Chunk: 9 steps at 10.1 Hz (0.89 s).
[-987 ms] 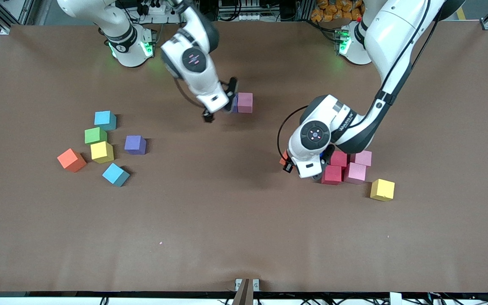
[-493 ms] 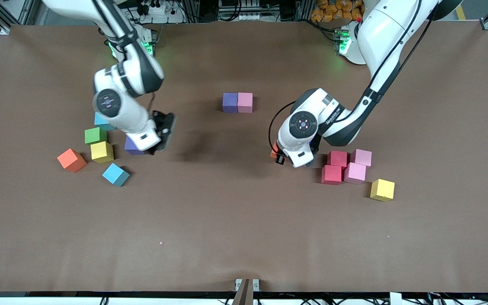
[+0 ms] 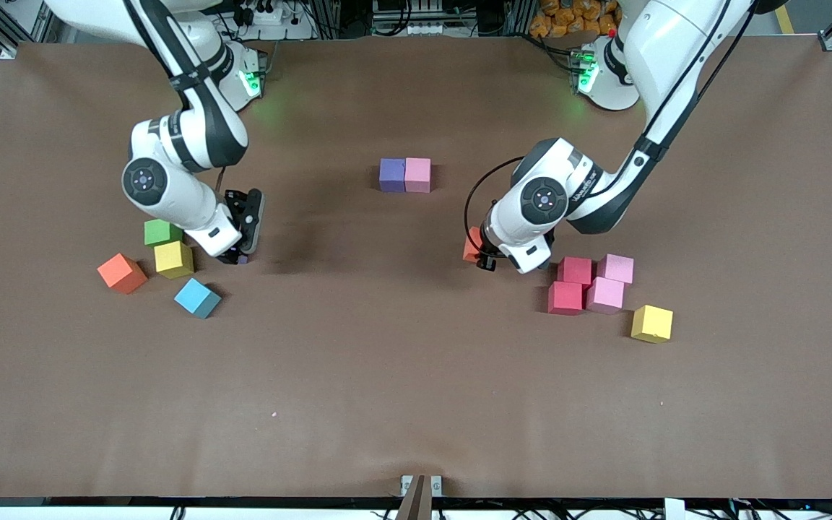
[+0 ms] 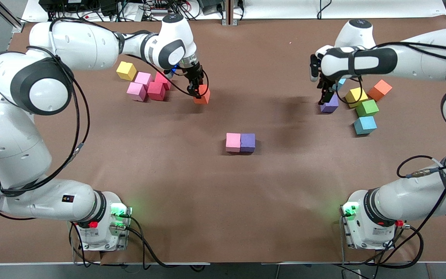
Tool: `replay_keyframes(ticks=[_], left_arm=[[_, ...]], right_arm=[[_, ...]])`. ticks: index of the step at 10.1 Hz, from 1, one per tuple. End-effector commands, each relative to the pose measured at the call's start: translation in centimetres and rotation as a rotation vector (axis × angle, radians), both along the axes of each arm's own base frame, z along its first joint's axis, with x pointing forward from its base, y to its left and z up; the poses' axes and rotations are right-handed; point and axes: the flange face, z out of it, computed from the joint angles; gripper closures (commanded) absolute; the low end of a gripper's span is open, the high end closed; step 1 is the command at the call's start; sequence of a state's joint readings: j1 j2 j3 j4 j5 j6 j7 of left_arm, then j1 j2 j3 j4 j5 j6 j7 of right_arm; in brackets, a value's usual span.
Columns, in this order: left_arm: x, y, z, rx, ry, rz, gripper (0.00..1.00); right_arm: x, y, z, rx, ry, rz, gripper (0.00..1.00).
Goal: Form number 2 with 11 blocks
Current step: 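Grasp another blue cube with the right gripper while the left gripper carries orange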
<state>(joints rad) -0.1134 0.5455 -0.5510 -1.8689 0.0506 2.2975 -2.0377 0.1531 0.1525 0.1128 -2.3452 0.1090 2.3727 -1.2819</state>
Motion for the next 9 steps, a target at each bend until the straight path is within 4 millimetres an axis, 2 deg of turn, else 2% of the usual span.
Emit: replay_keyframes(ticks=[1, 4, 6, 7, 8, 9], left_arm=[[-2.3, -0.9, -0.4, -0.034, -0.015, 0.068, 0.5], [-4.0, -1.6, -1.8, -0.058, -0.037, 0.105, 0.51], [-6.8, -3.6, -2.9, -0.057, -0.018, 0.118, 0.51], [-8.3, -3.6, -3.4, -0.034, -0.007, 0.111, 0.51], [-9.5, -3.8, -3.1, -0.016, -0.011, 0.117, 0.51], [-11.5, -5.2, -3.3, -0.002, -0.001, 0.105, 0.51]], right_arm=[[-1.3, -2.6, -0.1, 0.007, -0.04, 0.091, 0.0], [-1.1, -3.4, -0.3, 0.002, -0.039, 0.101, 0.0], [-0.9, -4.2, -0.6, -0.013, -0.044, 0.105, 0.0], [-0.5, -4.6, -1.0, -0.024, -0.063, 0.114, 0.0], [-0.2, -5.9, -2.1, -0.041, -0.077, 0.112, 0.0], [-0.2, -6.1, -2.6, -0.042, -0.07, 0.111, 0.0]])
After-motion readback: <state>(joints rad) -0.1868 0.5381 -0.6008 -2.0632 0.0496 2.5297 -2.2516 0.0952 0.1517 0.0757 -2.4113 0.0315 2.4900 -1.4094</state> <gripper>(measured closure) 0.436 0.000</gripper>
